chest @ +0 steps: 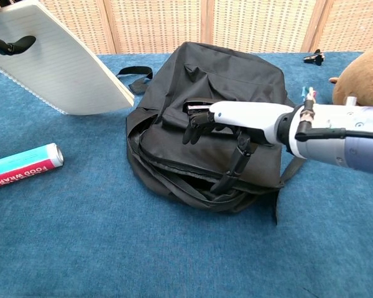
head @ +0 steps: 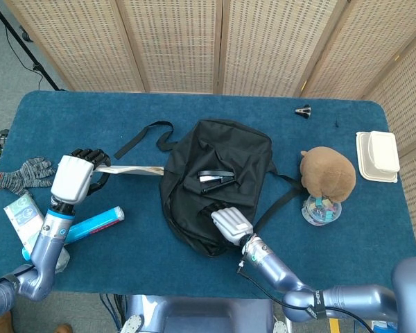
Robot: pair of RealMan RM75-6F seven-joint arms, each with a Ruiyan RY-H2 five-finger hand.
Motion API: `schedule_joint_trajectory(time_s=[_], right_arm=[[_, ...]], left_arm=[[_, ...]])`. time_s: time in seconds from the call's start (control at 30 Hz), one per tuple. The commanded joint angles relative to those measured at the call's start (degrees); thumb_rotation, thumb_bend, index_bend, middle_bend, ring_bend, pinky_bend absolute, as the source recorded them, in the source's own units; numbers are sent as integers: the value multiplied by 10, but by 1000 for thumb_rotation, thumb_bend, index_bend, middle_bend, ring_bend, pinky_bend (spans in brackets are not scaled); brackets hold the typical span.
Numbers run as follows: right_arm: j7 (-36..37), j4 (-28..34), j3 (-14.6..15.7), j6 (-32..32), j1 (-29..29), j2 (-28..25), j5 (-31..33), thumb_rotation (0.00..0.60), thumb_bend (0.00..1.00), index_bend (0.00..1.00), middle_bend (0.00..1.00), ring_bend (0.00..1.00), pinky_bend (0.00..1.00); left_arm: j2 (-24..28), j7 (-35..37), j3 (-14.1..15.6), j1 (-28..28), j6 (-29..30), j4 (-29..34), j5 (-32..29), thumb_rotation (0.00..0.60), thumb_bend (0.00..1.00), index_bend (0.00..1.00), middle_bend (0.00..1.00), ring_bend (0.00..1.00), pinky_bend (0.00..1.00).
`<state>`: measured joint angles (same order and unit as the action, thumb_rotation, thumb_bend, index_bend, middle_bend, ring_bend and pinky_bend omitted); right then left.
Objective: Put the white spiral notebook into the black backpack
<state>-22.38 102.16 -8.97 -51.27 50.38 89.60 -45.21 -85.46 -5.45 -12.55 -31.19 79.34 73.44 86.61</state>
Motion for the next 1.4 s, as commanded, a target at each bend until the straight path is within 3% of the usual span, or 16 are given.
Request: schedule_joint_trajectory(time_s=[0.03, 0.47, 0.67, 0.8, 1.07, 1.4], right_arm=[[-14, -7, 4, -8, 7, 9, 6, 600, 0, 234, 212, 147, 114], [-65, -37, 29, -56, 4, 28, -10, 600, 7, 329, 337, 311, 428], [-70, -38, 36, -78, -7, 33, -36, 600, 158, 434, 472, 470, 563], [-62, -50, 37, -94, -18, 40, -62, 600, 264, 474, 522, 512, 591], [-25, -48, 29, -105, -40, 30, -104, 600, 633, 539, 582, 550, 620], [6, -33, -1, -104, -52, 8, -107, 600, 648, 571, 602, 562, 620]], left_arm=[[1, 2, 1, 0, 1, 1, 0, 600, 503, 762, 569, 526, 573], [10, 9, 5, 3, 8, 8, -2, 600, 503, 762, 569, 526, 573], [8, 15, 10, 6, 11, 0, -2, 600, 503, 762, 569, 526, 573], [6, 24, 15, 10, 16, -10, 1, 600, 503, 762, 569, 526, 573], [3, 56, 26, 19, 34, -32, 14, 600, 503, 763, 569, 526, 573], [12, 143, 36, 30, 103, -58, 65, 600, 503, 793, 595, 549, 589]])
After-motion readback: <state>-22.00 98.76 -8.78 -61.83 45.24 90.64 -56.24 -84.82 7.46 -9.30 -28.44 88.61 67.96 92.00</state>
